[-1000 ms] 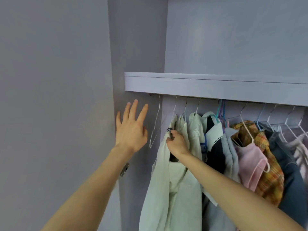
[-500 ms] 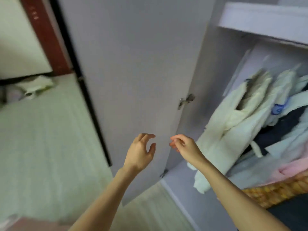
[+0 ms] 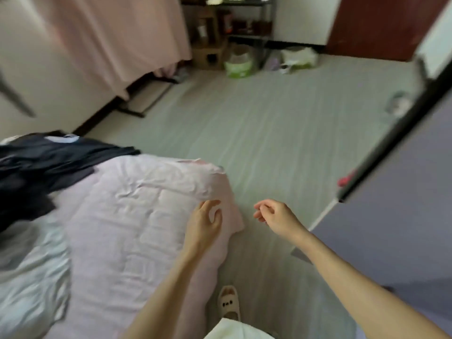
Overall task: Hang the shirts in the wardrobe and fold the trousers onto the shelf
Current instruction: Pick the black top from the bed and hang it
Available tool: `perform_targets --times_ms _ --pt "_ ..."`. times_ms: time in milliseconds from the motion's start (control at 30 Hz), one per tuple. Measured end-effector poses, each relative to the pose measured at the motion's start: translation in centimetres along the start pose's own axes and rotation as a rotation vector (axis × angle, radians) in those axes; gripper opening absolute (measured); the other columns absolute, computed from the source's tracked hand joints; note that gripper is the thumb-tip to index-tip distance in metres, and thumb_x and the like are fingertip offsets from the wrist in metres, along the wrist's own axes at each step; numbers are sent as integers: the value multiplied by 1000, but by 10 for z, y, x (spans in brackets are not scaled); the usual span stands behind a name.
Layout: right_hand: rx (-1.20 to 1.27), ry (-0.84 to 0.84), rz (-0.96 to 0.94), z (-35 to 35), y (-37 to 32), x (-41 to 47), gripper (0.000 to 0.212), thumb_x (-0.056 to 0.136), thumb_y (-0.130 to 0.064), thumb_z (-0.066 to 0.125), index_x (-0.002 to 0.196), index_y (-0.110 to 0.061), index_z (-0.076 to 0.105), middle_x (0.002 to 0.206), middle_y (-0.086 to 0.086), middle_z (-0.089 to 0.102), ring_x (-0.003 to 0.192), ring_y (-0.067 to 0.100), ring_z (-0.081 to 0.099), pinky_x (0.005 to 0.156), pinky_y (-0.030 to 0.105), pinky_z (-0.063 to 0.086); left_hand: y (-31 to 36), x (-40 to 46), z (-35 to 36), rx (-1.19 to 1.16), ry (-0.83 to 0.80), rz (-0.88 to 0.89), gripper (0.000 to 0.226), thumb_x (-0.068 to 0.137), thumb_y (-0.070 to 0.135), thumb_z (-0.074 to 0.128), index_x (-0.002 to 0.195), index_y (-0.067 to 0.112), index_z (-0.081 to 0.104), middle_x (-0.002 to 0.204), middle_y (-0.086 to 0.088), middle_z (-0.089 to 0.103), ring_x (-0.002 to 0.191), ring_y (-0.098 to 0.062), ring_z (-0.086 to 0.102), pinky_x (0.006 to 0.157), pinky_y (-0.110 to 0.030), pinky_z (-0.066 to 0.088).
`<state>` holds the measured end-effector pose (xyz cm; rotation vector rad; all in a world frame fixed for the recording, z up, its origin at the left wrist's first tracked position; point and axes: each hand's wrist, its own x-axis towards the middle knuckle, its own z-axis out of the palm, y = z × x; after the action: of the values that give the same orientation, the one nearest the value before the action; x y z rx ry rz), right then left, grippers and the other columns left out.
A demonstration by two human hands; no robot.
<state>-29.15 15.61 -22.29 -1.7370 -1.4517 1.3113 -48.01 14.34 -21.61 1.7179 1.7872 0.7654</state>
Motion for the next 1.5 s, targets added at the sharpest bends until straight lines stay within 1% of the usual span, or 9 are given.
perform_targets --times_ms 133,267,433,733,1000,1100,1167,1300,1500 --pt "-75 -223 -108 82 -53 36 21 95 -7 41 92 -14 60 79 3 65 78 22 62 80 35 50 -62 -9 -69 -14 233 -205 27 90 12 54 116 13 63 117 -1 62 107 -16 58 88 -24 41" --pt "-145 -379 -153 151 -98 66 22 95 -6 37 95 -12 59 82 3 63 68 14 57 61 16 43 -115 -12 -125 -17 374 -339 27 91 10 53 116 11 62 115 -1 62 105 -14 57 86 -20 39" --pt "-211 -526 -264 255 -174 126 24 95 -6 35 96 -14 57 83 0 63 68 10 58 58 13 41 -209 22 -205 -19 528 -493 27 92 11 51 117 10 60 115 -4 62 104 -16 58 86 -22 40" --pt "-337 -652 -351 387 -282 207 26 95 -7 33 100 -11 58 87 4 64 72 14 59 60 17 42 -311 87 -315 -31 622 -672 28 91 10 50 117 8 60 118 -8 61 107 -21 58 92 -27 40" --pt "-426 -772 -516 515 -370 292 31 92 -9 32 109 -13 58 89 -1 63 77 14 59 61 21 44 -392 153 -414 66 644 -798 35 95 19 42 129 14 49 130 -4 50 114 -18 52 91 -28 42" --pt "-485 -805 -581 566 -385 327 33 90 -10 34 112 -16 58 102 1 65 96 21 60 75 28 46 -425 178 -434 109 643 -868 37 96 19 41 133 15 45 135 -5 45 122 -19 46 97 -34 41" --pt "-520 -818 -619 603 -388 354 35 91 -13 35 117 -18 56 113 1 64 103 20 56 79 26 41 -454 194 -441 147 623 -920 40 96 19 41 136 16 41 138 -6 41 126 -20 41 100 -35 38" --pt "-507 -826 -664 665 -387 400 37 94 -15 36 127 -19 51 123 1 59 109 18 53 80 23 36 -516 218 -443 196 606 -995 47 96 19 42 142 16 32 145 -4 32 130 -22 33 102 -34 35" --pt "-505 -860 -625 736 -349 444 41 93 -15 36 132 -21 45 126 -1 54 106 16 52 88 32 46 -620 229 -425 162 565 -1158 59 95 19 43 148 16 17 153 -2 16 138 -25 19 106 -37 29"
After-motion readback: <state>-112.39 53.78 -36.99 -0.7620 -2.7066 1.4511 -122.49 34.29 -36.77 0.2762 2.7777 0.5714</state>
